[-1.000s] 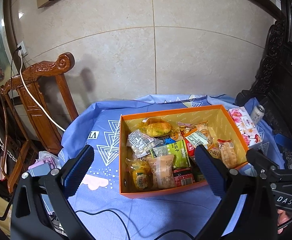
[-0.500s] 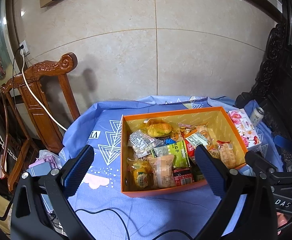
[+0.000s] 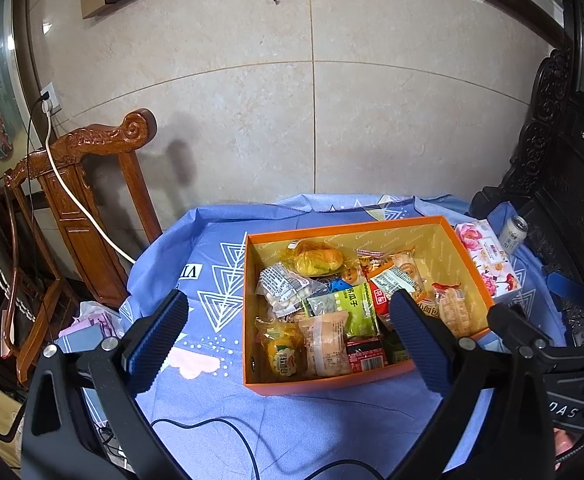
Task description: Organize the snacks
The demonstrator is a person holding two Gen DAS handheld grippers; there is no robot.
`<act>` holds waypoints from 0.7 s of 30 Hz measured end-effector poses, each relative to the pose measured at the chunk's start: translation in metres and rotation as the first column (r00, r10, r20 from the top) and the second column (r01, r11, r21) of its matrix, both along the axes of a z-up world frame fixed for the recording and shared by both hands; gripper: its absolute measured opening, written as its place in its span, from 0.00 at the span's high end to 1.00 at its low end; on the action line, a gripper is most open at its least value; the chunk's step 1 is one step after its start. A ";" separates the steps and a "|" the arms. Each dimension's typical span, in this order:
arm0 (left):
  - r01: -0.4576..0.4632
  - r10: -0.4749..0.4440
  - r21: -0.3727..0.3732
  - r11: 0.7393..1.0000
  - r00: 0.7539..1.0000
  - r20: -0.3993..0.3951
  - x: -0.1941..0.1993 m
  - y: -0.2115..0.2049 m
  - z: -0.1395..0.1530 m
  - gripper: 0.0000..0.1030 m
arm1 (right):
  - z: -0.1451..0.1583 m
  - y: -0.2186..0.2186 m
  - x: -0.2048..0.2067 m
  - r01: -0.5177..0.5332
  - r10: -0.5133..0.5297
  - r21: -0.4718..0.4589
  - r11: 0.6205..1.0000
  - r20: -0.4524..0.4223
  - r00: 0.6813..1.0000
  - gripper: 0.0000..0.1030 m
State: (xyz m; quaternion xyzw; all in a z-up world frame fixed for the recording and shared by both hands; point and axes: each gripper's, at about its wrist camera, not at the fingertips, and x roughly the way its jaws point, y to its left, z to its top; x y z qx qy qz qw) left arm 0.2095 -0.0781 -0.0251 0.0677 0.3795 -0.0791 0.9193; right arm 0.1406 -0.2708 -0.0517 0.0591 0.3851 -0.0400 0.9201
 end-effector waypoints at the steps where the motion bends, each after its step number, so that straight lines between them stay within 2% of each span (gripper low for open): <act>1: -0.001 0.001 0.001 1.000 1.000 0.000 0.000 0.000 0.000 0.04 | 0.000 0.000 0.000 0.001 -0.001 0.000 1.000 0.000 1.000 0.03; 21: -0.001 0.001 0.001 1.000 1.000 0.002 -0.001 0.000 0.001 0.04 | 0.002 0.000 0.000 -0.003 0.003 0.001 1.000 0.001 1.000 0.03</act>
